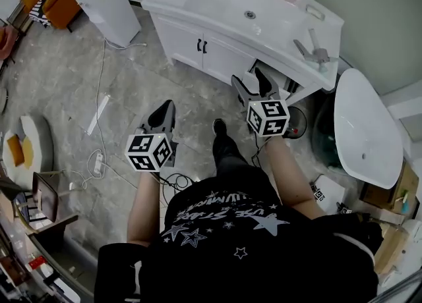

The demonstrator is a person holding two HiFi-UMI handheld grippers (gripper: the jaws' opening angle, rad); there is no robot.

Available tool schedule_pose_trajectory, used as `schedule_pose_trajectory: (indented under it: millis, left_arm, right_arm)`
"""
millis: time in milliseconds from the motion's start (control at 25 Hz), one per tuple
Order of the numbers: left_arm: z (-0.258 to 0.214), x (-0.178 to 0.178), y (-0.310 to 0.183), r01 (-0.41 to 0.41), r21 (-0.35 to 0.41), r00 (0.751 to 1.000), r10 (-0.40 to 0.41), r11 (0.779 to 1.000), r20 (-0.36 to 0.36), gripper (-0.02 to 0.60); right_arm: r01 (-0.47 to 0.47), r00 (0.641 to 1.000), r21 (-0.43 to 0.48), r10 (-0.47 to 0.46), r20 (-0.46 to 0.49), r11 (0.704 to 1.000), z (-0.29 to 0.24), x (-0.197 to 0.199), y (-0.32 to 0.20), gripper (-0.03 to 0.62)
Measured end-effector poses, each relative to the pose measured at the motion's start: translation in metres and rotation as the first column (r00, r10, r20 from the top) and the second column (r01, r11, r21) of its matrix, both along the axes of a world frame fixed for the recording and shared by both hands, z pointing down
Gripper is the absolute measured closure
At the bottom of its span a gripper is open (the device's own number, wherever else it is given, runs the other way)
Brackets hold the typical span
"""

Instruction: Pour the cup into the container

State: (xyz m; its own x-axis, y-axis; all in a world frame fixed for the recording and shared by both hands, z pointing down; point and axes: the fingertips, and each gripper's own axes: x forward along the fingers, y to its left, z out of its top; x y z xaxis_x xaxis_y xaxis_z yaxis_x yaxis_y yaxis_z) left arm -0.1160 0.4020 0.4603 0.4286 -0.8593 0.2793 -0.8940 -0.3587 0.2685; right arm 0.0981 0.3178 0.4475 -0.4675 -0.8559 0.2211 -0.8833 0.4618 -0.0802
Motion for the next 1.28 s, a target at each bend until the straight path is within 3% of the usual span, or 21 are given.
schedule_pose_trajectory:
  millis: [360,840,1280]
  left_arm:
    - [-0.013,0.010,-0.116,0.015,0.001,0.999,-0.015,1.000,0.037,0.571]
    - [-0.023,0.023,-0.280,0.030,0.016,0.998,-0.031,0.999,0.051,0.571]
    - [-0.034,0.026,-0.363,0.030,0.048,0.998,-0.033,0.998,0.052,0.571]
  right_arm:
    - [0.007,1.000,-0.028,-0.006,0.014,1.000,0.001,0.015,-0.121,0.233]
    - [-0.011,1.000,-0.033,0.011,0.011,0.999,0.000,0.040,-0.287,0.224]
    - [-0.055,0.998,-0.027,0.055,0.007,0.998,0.003,0.057,-0.366,0.223]
